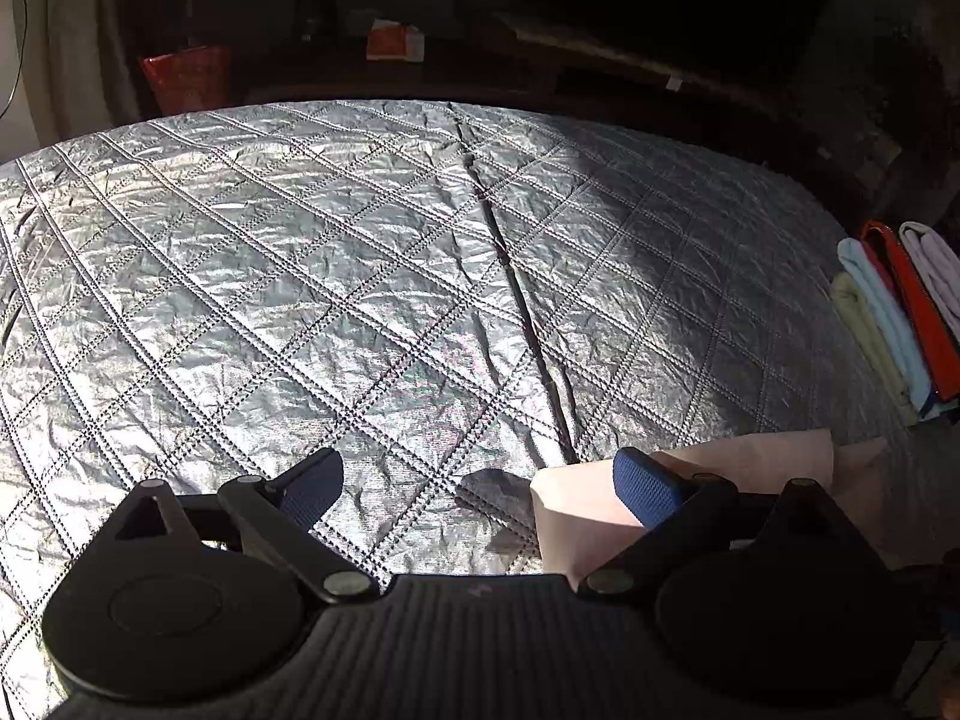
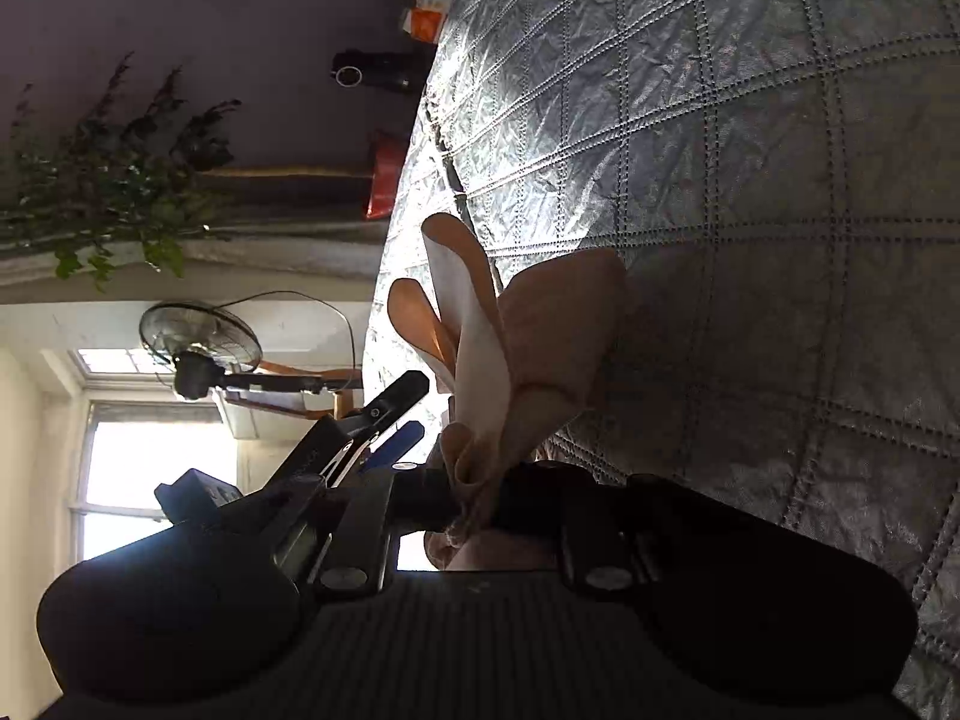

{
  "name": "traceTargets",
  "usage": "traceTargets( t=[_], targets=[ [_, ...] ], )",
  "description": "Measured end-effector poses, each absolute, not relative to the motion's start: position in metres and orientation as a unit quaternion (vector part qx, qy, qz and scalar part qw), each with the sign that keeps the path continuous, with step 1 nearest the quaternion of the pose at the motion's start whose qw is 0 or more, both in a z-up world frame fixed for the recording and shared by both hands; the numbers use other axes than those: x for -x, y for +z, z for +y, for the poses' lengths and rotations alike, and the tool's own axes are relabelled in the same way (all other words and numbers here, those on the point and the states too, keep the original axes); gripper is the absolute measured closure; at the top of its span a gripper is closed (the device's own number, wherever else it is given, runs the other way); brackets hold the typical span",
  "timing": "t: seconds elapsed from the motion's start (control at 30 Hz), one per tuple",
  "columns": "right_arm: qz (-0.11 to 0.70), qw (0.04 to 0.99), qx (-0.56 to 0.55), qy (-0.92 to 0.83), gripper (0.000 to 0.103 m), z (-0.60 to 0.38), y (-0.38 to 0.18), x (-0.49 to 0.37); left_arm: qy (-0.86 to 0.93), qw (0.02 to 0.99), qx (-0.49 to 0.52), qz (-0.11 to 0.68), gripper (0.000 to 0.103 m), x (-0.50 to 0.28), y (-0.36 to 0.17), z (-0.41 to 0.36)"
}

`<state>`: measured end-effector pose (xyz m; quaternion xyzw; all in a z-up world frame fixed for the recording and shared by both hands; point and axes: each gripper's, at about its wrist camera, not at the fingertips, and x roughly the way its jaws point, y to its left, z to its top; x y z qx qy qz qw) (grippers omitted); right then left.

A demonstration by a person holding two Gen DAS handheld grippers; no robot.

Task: Fold clothes
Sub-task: 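Lower the pink garment onto the top of the clothes stack with the right gripper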

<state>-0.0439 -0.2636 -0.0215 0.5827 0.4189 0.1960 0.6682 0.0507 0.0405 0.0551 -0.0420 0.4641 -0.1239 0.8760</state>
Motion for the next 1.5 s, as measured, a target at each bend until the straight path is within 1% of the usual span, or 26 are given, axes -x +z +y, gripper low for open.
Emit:
traceTargets(
  t=[0.17,0.43,0.7,0.97,1.07,1.1,1.17,1.23,1.37,1.43,1.5],
  targets=[
    [0.380,0.669,-0.609,0.193,0.086,-0.270,-0.015,0.046,-0.118,0.876,0.058,0.464,0.008,-0.052,0.055,0.044],
    [0.324,0.685,-0.625,0.189,0.086,-0.292,0.013,0.041,-0.103,0.878,0.063,0.464,0.008,-0.053,0.054,0.046],
    [0.163,0.711,-0.669,0.140,0.086,-0.376,0.050,0.035,-0.116,0.876,0.052,0.465,0.008,-0.051,0.051,0.031],
    [-0.004,0.716,-0.693,0.086,0.086,-0.460,0.087,0.028,-0.134,0.872,0.039,0.470,0.008,-0.052,0.047,0.008],
    [-0.063,0.701,-0.710,0.031,0.086,-0.486,0.070,0.034,-0.141,0.869,0.031,0.473,0.008,-0.051,0.043,-0.001],
    [-0.064,0.691,-0.720,0.010,0.086,-0.492,0.057,0.034,-0.143,0.868,0.028,0.474,0.008,-0.051,0.042,-0.003],
    [-0.006,0.680,-0.732,-0.043,0.086,-0.497,0.031,0.031,-0.146,0.867,0.022,0.476,0.008,-0.050,0.040,-0.009],
    [0.022,0.685,-0.723,-0.082,0.086,-0.495,0.016,0.034,-0.150,0.866,0.018,0.478,0.008,-0.049,0.038,-0.013],
    [-0.033,0.693,-0.713,-0.101,0.084,-0.490,0.008,0.047,-0.155,0.863,0.010,0.480,0.008,-0.047,0.035,-0.019],
    [-0.031,0.702,-0.703,-0.111,0.080,-0.492,0.011,0.047,-0.158,0.863,0.007,0.480,0.008,-0.047,0.035,-0.021],
    [-0.011,0.716,-0.688,-0.121,0.074,-0.496,0.018,0.046,-0.160,0.862,0.006,0.481,0.008,-0.047,0.035,-0.023]
  ],
)
